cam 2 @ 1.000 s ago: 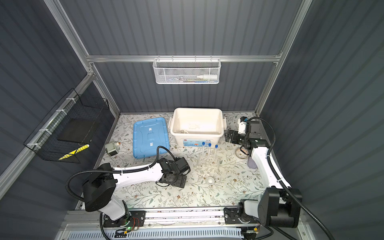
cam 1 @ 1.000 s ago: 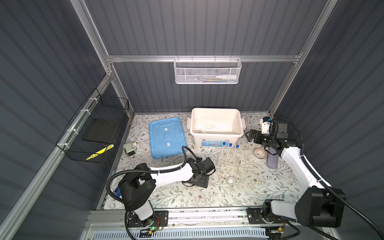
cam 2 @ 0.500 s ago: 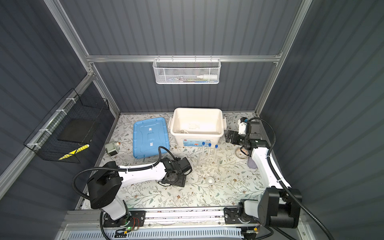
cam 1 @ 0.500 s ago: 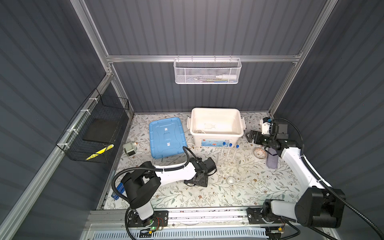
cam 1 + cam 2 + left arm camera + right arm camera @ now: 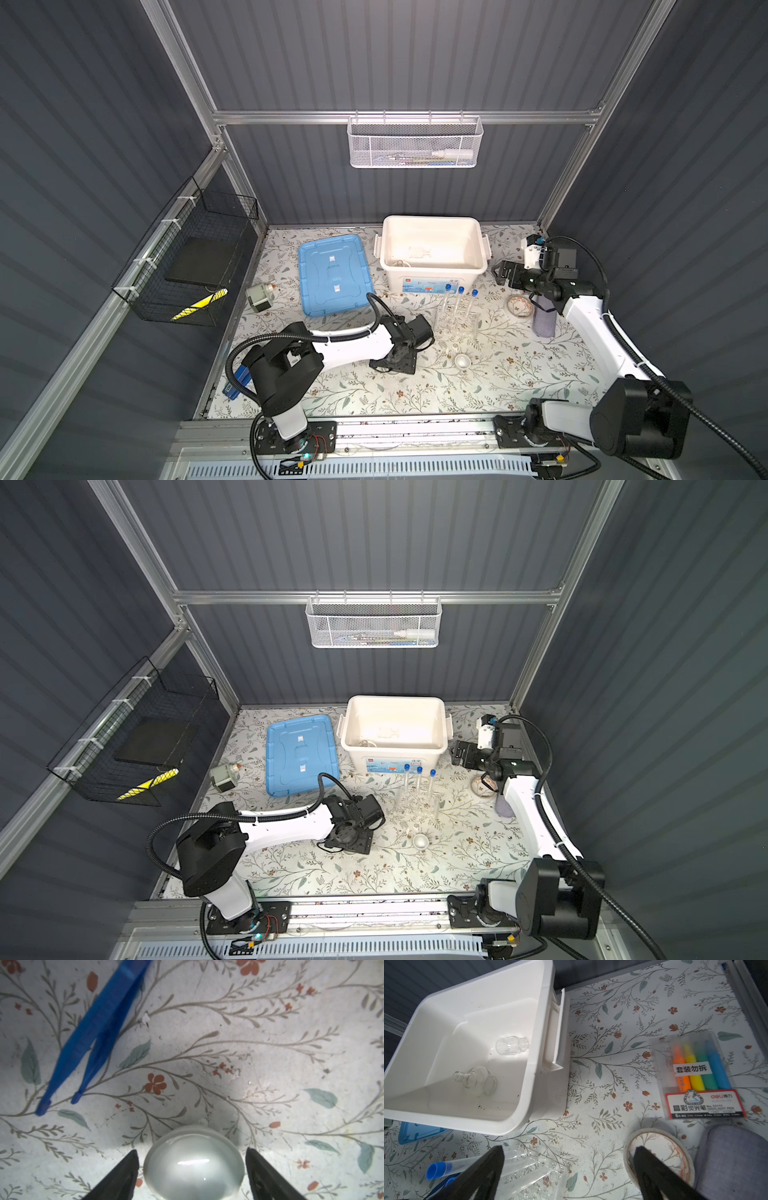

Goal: Organize the chemistry lab equipment
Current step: 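Close left gripper on the small white dish and lift it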

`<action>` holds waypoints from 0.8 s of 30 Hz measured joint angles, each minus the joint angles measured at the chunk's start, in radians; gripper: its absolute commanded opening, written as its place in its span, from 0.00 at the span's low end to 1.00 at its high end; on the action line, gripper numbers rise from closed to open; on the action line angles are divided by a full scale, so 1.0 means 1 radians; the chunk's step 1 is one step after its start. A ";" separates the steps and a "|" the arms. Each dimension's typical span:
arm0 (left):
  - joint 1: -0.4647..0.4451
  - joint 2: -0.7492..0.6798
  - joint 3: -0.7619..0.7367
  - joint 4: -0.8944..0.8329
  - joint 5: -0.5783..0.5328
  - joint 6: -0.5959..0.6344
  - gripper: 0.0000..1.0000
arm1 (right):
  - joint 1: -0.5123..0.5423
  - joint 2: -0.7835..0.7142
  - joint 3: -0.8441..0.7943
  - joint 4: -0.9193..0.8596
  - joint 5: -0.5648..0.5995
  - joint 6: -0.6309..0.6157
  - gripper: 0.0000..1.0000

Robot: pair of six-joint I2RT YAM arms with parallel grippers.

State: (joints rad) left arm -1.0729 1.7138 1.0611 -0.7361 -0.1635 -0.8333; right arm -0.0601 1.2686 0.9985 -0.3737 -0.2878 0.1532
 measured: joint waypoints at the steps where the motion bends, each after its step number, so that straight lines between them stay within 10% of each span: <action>1: 0.000 0.002 0.000 0.000 0.001 0.001 0.76 | -0.001 0.000 -0.002 0.001 0.000 0.000 0.99; 24: 0.000 0.012 0.032 -0.015 -0.015 0.045 0.67 | -0.011 0.000 -0.010 0.006 -0.004 0.001 0.99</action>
State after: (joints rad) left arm -1.0729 1.7256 1.0935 -0.7509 -0.1787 -0.7879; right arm -0.0715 1.2686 0.9886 -0.3672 -0.2916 0.1543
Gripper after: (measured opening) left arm 0.683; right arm 0.989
